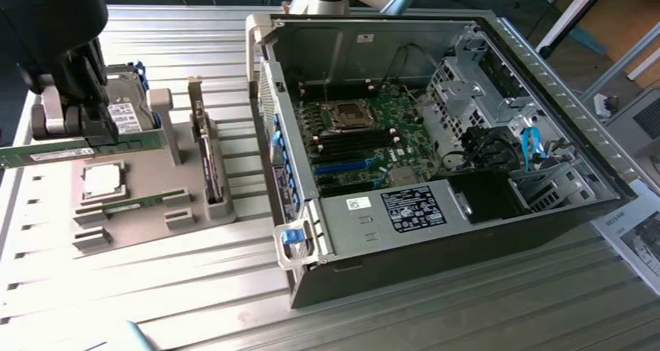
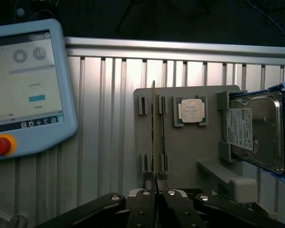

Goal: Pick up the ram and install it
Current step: 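Pick up the ram and move it above insertion slot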

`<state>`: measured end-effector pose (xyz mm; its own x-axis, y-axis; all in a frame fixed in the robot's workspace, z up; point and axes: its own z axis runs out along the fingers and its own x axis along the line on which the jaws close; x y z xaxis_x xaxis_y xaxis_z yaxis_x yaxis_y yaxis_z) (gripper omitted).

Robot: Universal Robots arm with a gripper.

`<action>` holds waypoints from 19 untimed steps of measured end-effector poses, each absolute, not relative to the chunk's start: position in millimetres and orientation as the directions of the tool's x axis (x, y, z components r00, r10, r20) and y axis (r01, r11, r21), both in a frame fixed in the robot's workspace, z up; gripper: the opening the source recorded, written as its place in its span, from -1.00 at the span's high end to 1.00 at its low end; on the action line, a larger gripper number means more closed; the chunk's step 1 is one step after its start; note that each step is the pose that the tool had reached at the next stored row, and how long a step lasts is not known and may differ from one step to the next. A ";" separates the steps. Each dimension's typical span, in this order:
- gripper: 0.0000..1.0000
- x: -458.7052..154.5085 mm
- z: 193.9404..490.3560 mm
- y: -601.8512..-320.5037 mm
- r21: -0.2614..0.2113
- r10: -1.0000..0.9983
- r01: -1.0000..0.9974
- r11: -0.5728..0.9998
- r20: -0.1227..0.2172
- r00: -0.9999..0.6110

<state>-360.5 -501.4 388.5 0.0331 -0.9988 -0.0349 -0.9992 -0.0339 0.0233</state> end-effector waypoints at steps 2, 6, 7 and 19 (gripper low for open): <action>0.76 -360.4 388.5 -501.4 0.023 -0.999 -0.999 -0.034 -0.035 0.033; 0.76 -353.6 388.5 -501.4 0.024 -0.999 -0.999 -0.034 -0.034 0.033; 0.76 -350.9 388.5 -501.3 0.025 -0.999 -0.999 -0.034 -0.033 0.033; 0.76 -318.2 388.5 -501.3 0.035 -0.999 -0.999 -0.034 -0.027 0.033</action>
